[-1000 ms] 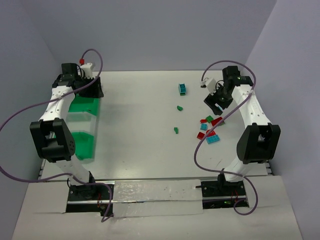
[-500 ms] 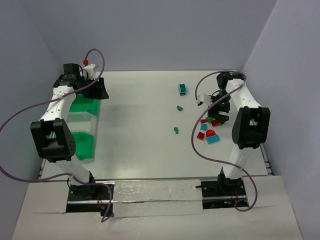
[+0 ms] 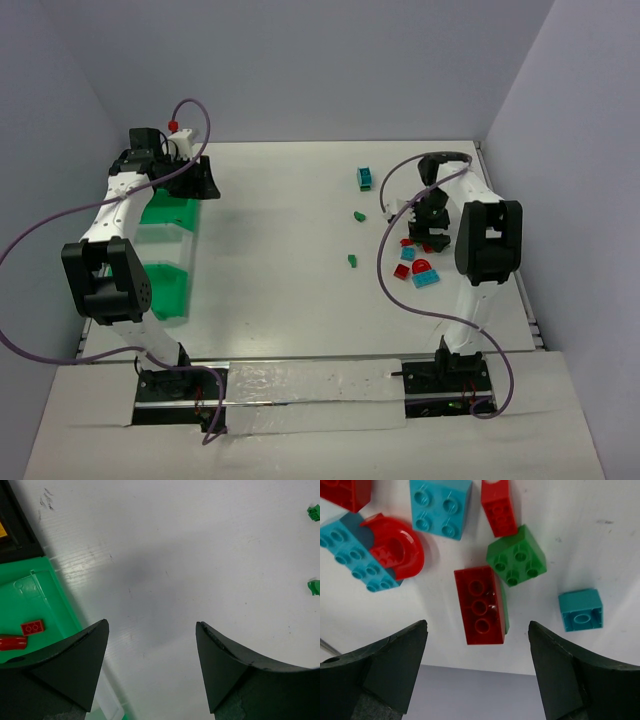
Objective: Sort the legos into containers by color
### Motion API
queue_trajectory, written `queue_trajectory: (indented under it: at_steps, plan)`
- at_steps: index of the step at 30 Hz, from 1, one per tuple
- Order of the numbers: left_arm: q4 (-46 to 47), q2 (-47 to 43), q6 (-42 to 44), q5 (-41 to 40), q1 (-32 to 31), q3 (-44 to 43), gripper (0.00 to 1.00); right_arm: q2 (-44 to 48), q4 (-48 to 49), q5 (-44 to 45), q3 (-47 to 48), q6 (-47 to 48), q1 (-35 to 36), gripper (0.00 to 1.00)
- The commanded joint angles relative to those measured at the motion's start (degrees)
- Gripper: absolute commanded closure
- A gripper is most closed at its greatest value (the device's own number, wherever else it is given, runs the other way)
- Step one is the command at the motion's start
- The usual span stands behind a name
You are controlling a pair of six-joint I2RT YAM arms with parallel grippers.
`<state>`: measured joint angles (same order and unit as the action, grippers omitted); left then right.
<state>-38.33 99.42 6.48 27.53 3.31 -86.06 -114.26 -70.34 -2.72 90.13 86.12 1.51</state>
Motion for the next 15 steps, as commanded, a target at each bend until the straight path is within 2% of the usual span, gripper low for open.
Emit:
queue_trajectory:
  at_steps: [1, 15]
  plan:
    - [0.36, -2.05, -0.33, 1.81, -0.32, -0.25, 0.2, 0.11, 3.24, 1.12, -1.93, -0.24, 1.12, 0.13]
    - [0.45, -1.42, 0.2, 1.12, -0.41, -0.06, 0.2, -0.74, 8.78, 4.76, -7.08, 0.36, 1.22, 0.2]
